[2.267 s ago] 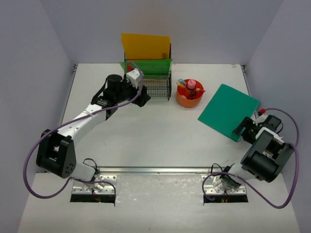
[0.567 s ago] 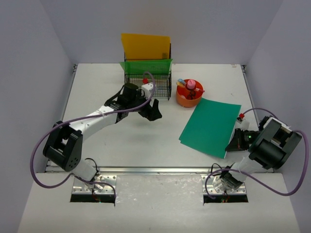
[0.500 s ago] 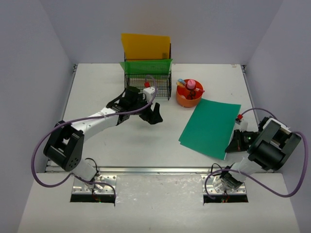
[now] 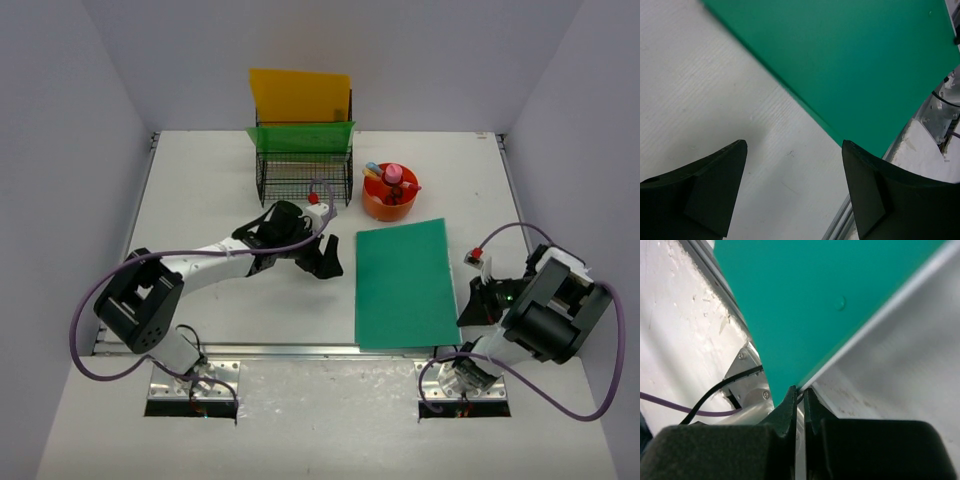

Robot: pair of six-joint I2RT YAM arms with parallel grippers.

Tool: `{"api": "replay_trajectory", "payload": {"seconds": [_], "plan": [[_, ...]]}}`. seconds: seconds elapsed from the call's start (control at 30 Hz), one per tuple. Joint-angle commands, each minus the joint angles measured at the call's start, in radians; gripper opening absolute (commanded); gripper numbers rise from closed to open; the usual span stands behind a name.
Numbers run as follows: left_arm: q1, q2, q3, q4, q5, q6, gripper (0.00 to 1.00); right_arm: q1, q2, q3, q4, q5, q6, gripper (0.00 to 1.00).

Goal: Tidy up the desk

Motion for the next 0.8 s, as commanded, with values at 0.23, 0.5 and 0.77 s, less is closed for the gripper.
{"api": "replay_trajectory", "payload": {"seconds": [0.23,0.5,0.77], "plan": [[-0.042,-0.122,-0.088,0.071,-0.045,0.000,0.78,0.140,-0.184,0.013,-0.023,-0.214,-0.270,0.00],[0.013,-0.146,0.035,-0.063,-0.073,0.156,0.81,0.289,-0.163,0.038,0.188,-0.235,0.062,0.14],[0.104,-0.079,-0.097,0.056,0.032,-0.102,0.77,0.279,0.171,0.205,0.297,-0.328,0.515,0.59]]}}
